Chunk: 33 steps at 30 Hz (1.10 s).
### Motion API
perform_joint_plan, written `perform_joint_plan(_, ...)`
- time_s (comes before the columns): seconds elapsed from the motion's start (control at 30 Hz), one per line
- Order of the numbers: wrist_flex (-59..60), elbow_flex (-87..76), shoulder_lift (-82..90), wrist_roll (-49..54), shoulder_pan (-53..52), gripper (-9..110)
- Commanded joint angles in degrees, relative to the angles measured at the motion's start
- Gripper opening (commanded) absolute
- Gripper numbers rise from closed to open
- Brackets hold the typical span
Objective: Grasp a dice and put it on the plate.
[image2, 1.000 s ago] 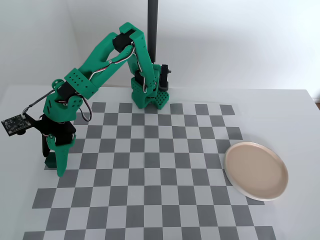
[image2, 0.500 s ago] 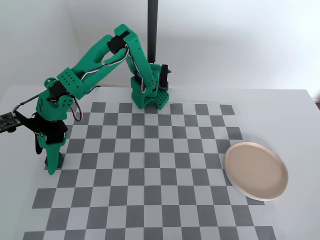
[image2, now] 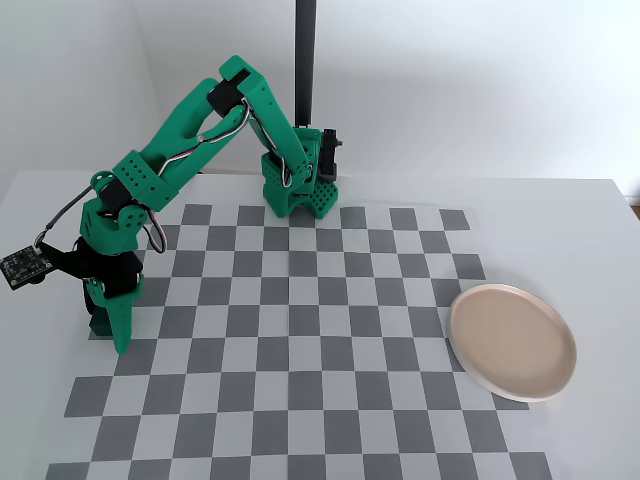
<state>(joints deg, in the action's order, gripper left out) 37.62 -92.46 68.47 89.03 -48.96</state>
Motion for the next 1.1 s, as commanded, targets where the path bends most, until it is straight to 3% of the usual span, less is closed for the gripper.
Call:
perform_joint_plan(0.0, -0.26, 4.92, 1.05, 1.14, 0.79, 34)
perform_joint_plan(0.43, 1.41, 4.75, 0.0, 6.42, 1.23, 32)
perform_joint_plan(1.07, 4.75, 4.57, 2.64, 5.89, 3.08, 27)
